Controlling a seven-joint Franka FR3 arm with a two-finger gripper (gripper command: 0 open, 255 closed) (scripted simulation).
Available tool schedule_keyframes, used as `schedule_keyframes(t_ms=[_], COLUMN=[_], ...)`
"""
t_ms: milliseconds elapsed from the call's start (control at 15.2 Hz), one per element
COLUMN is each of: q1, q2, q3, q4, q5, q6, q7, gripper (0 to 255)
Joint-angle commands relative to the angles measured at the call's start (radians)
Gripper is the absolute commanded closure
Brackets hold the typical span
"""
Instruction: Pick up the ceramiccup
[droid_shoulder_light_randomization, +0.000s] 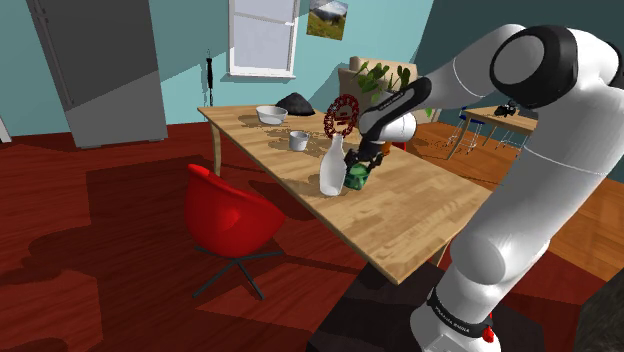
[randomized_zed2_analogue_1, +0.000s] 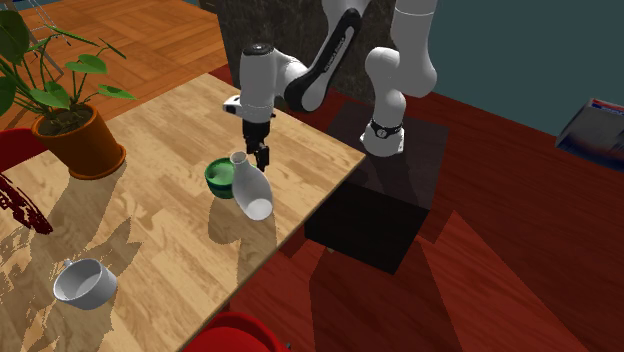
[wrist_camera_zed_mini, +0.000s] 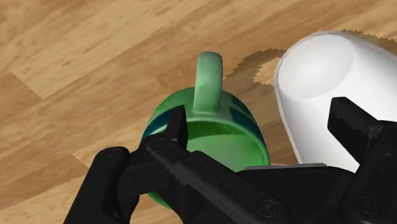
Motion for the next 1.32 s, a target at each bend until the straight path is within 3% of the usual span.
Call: schedule_keyframes(t_ms=[0, 660, 726, 1254], q1=[-0.017, -0.032, -0.031, -0.025], q2=[0.056, 0.165, 0.161, 0.155], q3=[-0.017, -0.009, -0.009, -0.007], q4=[0.017, 0.012, 0.008, -0.007], q5=[0.024, 0.093, 0.090, 0.086], q6=[0.038, 0.149, 0.149, 0.159], q7=[-0.003, -0.048, -0.045, -0.036], gripper=[0, 0, 255, 255])
